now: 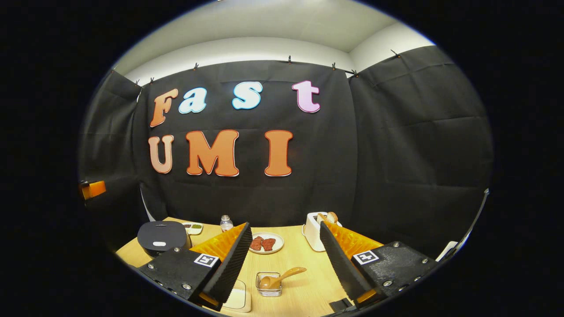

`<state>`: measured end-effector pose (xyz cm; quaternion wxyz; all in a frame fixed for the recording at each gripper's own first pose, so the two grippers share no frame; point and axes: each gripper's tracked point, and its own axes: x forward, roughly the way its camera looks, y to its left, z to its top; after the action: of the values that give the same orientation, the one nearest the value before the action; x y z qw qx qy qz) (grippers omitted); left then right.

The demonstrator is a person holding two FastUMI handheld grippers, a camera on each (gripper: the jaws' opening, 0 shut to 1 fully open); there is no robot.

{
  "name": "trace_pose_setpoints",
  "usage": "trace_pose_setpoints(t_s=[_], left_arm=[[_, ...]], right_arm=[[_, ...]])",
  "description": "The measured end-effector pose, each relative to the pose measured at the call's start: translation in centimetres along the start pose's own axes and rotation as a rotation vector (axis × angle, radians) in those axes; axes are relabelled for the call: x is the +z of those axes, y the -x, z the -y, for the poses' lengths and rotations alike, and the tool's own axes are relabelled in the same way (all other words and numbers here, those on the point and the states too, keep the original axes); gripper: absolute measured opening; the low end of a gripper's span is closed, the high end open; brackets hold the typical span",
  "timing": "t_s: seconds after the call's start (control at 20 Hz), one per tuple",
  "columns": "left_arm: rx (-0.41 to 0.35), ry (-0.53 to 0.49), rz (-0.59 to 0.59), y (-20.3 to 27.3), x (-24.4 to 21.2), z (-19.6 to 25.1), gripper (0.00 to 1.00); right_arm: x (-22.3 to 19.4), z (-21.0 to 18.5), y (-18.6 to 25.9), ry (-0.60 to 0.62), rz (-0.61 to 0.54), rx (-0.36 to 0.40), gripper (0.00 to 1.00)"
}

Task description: Close the left gripper, press the button to open the rice cooker; take a wooden spoon from the chopstick holder with the right hand, scoop a spoonful of rice and pour it into the rice cooker, then put the wooden spoon back into the chopstick holder.

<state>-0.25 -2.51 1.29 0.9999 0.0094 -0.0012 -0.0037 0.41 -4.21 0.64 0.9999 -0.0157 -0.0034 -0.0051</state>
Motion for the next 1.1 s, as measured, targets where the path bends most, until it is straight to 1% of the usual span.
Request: trace_pose_setpoints(t_s=[0.15, 0.2, 0.25, 0.3, 0.45, 0.5, 0.55, 0.6, 0.65, 0.75, 0.8, 0.9, 0.95, 1.0, 1.05, 1.1], left_arm=[[-0.022, -0.004, 0.002, 0.0, 0.5, 0.9, 1.00], [-0.034, -0.005, 0.002, -0.1, 0.6, 1.3, 1.00], [-0.035, -0.011, 0.003, -0.3, 0.6, 1.4, 1.00], [-0.032, -0.023, 0.010, -0.4, 0.9, 1.3, 1.00], [-0.052, -0.056, 0.005, -0.3, 0.9, 1.9, 0.98], [-0.059, -0.059, -0.003, -0.3, 0.7, 2.2, 0.98], [-0.058, -0.057, -0.008, -0.6, 0.7, 2.1, 0.97], [-0.063, -0.053, -0.012, -0.8, 0.6, 2.3, 0.97], [-0.069, -0.043, -0.011, -1.0, 0.6, 2.4, 0.96], [-0.057, -0.029, -0.007, -1.1, 0.8, 2.3, 0.71], [-0.051, -0.033, -0.005, -1.2, 0.7, 2.1, 0.58], [-0.034, -0.042, 0.004, -1.5, 0.8, 2.0, 0.32], [-0.032, -0.022, 0.007, -1.1, 0.6, 1.9, 0.19], [-0.045, -0.016, -0.001, -2.0, 0.3, 2.0, 0.12], [-0.062, -0.014, -0.031, -2.1, 0.1, 3.0, 0.05], [-0.065, -0.021, -0.056, -2.3, -0.9, 3.0, 0.05]], right_arm=[[0.0, 0.0, -0.2, -0.002, -0.001, 0.005, 1.00], [0.0, 0.1, -0.2, -0.004, 0.001, 0.005, 0.95], [0.1, -0.1, -0.5, -0.006, 0.001, 0.006, 0.95], [0.2, 0.0, -0.6, -0.008, 0.002, 0.007, 1.00], [-0.1, -0.2, -0.7, -0.014, 0.002, 0.014, 1.00], [-0.3, -0.4, -0.7, -0.017, -0.007, 0.023, 0.95], [-0.5, -0.4, -0.6, -0.021, -0.014, 0.024, 0.95], [-0.5, -0.4, -0.6, -0.022, -0.015, 0.025, 1.00], [-0.6, -0.3, -0.8, -0.019, -0.018, 0.025, 1.00], [-0.8, -0.4, -1.0, -0.005, -0.025, 0.031, 1.00], [-0.7, -0.3, -0.9, -0.001, -0.022, 0.030, 0.95], [-0.7, -0.3, -1.0, -0.001, -0.019, 0.030, 0.95], [-0.7, -0.3, -1.2, -0.003, -0.019, 0.029, 0.95], [-0.6, -0.3, -1.4, -0.005, -0.019, 0.027, 0.95], [-0.7, -0.2, -1.7, -0.008, -0.021, 0.023, 0.95], [-0.6, -0.2, -2.0, -0.009, -0.023, 0.021, 1.00]])
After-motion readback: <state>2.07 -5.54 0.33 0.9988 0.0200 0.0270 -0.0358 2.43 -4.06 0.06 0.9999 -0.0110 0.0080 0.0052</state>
